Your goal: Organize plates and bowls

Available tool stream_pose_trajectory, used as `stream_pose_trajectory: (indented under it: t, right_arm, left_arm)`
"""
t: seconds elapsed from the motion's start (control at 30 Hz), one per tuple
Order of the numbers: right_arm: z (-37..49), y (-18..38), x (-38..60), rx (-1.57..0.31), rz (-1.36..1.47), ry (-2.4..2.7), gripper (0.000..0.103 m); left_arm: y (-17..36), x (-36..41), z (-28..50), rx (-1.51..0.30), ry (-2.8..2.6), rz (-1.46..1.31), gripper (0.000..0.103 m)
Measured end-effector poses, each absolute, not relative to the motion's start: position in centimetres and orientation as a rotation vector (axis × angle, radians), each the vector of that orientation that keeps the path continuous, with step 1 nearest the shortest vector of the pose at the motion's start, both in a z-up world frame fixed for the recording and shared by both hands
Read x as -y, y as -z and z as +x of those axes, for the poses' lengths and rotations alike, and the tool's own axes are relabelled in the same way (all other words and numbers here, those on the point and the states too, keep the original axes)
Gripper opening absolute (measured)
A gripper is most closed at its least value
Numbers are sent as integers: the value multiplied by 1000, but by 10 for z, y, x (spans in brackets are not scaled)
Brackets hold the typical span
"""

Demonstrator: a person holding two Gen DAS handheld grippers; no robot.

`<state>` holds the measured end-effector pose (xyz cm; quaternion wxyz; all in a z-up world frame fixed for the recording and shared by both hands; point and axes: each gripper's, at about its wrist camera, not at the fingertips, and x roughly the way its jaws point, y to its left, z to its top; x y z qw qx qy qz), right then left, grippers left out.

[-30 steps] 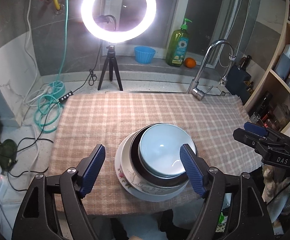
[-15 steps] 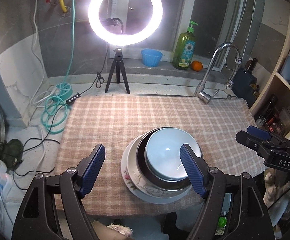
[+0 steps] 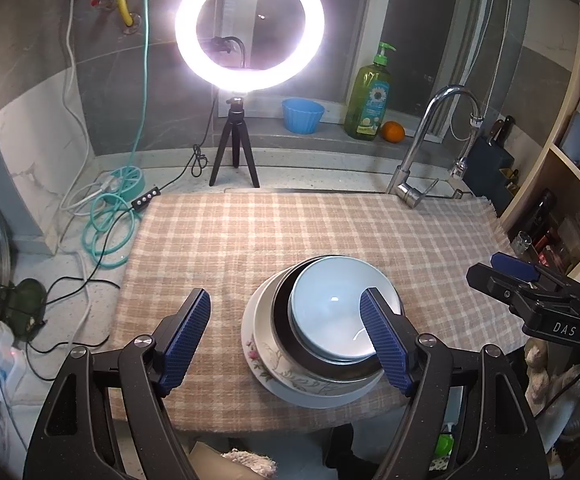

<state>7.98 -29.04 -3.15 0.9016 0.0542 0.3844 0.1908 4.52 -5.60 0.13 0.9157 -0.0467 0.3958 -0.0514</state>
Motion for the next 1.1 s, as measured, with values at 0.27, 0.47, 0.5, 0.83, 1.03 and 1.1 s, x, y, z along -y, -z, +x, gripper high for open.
stream_pose_trajectory:
  t: [0.27, 0.47, 0.5, 0.83, 1.03, 1.1]
  right_arm:
    - [82, 32, 291, -795, 115, -396, 92]
    - [83, 34, 290, -804, 117, -396, 92]
    - [83, 34, 290, -806, 117, -394, 92]
    - [87, 38, 290, -811, 123, -390, 92]
    - [95, 44, 289, -822, 125, -388, 92]
    - [99, 46, 288, -827, 122, -388, 92]
  left_arm:
    - [-2, 56, 47, -814, 109, -95, 77]
    - [-1, 56, 50, -822, 111, -96, 77]
    - [-1, 56, 50, -823, 111, -97, 77]
    - [2, 52, 56, -831, 108, -104, 77]
    - [3, 51, 62, -834, 105, -103, 77]
    - [4, 51, 66, -835, 106, -103, 77]
